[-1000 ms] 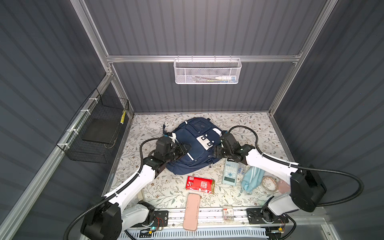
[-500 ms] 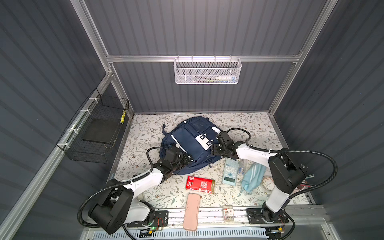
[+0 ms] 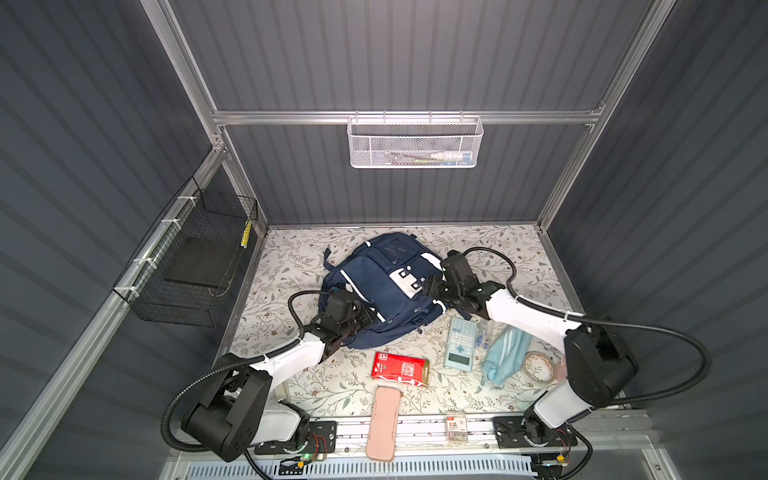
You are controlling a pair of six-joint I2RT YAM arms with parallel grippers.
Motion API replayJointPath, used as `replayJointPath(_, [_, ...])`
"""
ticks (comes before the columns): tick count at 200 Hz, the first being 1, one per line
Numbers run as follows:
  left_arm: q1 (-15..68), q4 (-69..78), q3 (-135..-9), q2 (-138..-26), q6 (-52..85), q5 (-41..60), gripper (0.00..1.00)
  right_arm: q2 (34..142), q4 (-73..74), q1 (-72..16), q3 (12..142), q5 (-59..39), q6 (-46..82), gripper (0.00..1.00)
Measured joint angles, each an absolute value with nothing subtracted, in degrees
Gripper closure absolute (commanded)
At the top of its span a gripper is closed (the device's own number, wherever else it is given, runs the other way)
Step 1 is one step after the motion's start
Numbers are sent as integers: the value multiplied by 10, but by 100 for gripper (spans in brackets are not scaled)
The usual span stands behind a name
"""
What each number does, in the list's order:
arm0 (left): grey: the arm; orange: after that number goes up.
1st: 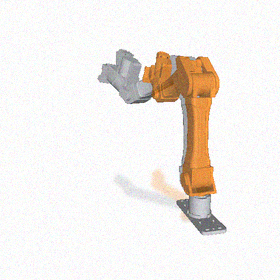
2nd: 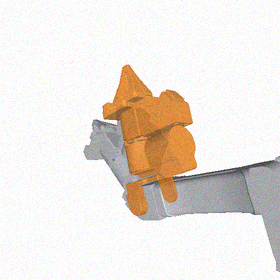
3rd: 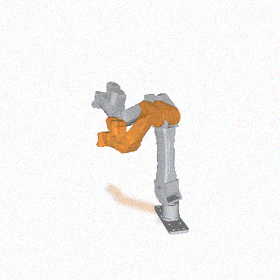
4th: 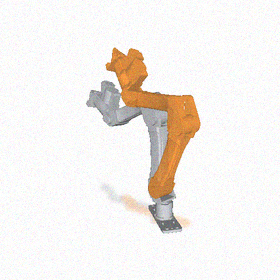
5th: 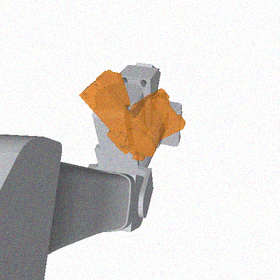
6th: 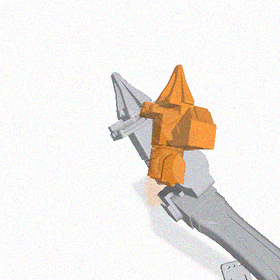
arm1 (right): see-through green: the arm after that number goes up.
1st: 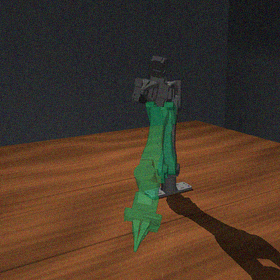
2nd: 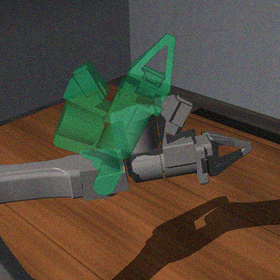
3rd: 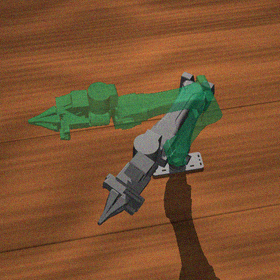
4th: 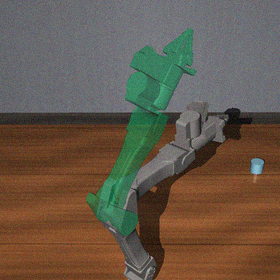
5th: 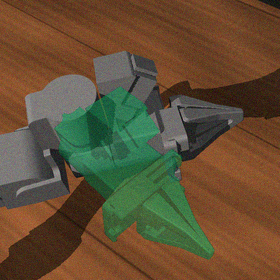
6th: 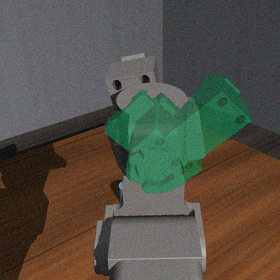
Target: Pack the student bag
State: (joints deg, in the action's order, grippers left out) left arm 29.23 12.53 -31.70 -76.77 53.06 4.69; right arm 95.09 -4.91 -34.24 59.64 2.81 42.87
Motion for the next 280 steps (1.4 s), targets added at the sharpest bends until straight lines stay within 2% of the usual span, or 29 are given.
replayJointPath(29, [283, 126, -317, -768, 527, 51, 59, 1025, -22, -338, 598, 23, 452, 32])
replayJointPath(61, [266, 114, -330, -779, 499, 44, 59, 1034, -2, -336, 603, 14, 473, 42])
replayJointPath(81, [245, 106, -351, -793, 477, 44, 61, 1023, 37, -343, 572, 6, 495, 44])
replayJointPath(101, [208, 91, -389, -828, 448, 44, 67, 1018, 38, -366, 568, 5, 508, 45])
replayJointPath(129, [185, 55, -450, -858, 406, 28, 66, 1001, 15, -421, 568, -2, 507, 39])
replayJointPath(155, [184, 11, -486, -841, 371, 8, 62, 932, -40, -446, 548, -11, 471, 33])
replayJointPath(188, [194, -33, -493, -777, 353, 15, 62, 847, -102, -415, 552, 24, 311, 27])
replayJointPath(215, [293, -69, -511, -748, 349, 6, 62, 822, -78, -406, 537, 43, 64, 25])
replayJointPath(234, [346, -50, -491, -745, 365, 34, 64, 840, -69, -405, 527, 44, -77, 27])
replayJointPath(280, [348, -36, -390, -741, 419, 38, 65, 929, -48, -407, 544, -6, -280, 29])
